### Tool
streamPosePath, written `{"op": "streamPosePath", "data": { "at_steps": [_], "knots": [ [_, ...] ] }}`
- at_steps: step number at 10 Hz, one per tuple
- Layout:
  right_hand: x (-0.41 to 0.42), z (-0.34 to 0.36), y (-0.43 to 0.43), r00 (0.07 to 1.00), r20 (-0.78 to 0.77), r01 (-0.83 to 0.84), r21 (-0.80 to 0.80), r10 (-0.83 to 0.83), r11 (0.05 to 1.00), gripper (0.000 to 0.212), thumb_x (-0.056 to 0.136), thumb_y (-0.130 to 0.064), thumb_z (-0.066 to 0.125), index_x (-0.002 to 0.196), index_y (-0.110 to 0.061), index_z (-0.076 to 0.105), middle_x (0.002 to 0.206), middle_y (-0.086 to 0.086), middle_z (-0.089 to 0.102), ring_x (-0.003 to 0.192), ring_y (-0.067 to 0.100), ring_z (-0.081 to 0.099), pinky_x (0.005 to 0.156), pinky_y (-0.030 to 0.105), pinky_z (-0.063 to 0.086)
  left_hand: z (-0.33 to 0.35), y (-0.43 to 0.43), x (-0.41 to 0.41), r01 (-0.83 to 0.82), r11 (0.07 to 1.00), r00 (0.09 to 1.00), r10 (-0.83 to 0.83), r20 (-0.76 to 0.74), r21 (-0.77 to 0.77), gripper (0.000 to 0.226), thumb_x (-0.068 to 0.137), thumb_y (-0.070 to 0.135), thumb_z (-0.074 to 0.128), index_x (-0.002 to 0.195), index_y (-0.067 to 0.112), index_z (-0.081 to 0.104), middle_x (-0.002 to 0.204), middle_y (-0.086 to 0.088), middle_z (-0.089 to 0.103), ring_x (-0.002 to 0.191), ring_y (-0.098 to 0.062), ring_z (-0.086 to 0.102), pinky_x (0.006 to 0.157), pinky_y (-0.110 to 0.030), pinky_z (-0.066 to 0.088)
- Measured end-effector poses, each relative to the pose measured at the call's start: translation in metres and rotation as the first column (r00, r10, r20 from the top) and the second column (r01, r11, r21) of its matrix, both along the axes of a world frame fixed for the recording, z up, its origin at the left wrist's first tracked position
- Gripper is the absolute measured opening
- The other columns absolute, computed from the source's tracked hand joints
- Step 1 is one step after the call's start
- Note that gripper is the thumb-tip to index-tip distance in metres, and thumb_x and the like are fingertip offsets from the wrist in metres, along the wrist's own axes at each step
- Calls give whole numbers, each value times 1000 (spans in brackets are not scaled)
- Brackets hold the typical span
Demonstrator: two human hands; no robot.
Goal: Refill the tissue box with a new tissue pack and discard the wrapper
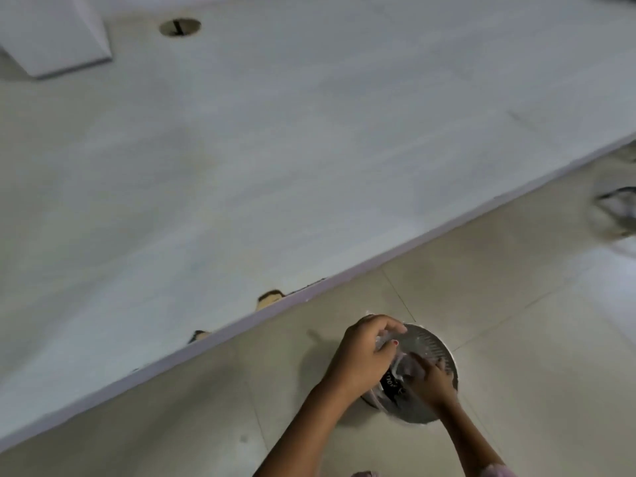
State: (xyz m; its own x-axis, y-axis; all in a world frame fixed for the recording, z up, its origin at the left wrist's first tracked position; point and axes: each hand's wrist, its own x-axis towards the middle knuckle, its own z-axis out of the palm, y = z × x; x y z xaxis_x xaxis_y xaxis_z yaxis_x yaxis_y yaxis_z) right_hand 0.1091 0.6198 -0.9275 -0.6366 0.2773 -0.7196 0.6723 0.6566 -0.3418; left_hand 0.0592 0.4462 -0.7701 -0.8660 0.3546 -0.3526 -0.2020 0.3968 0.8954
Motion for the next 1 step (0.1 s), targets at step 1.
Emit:
{"op": "streamPosePath", "data": {
  "at_steps": [1],
  "knots": [
    [1,126,-17,952,-267,134,-65,-147,989,30,85,-16,54,114,-13,59,107,18,67,96,34,59,81,33,45,87,-6,20,-127,990,992,125,36,65,28,83,4,52,87,31,59,105,7,64,100,2,56,85,-9,43]
  ]
}}
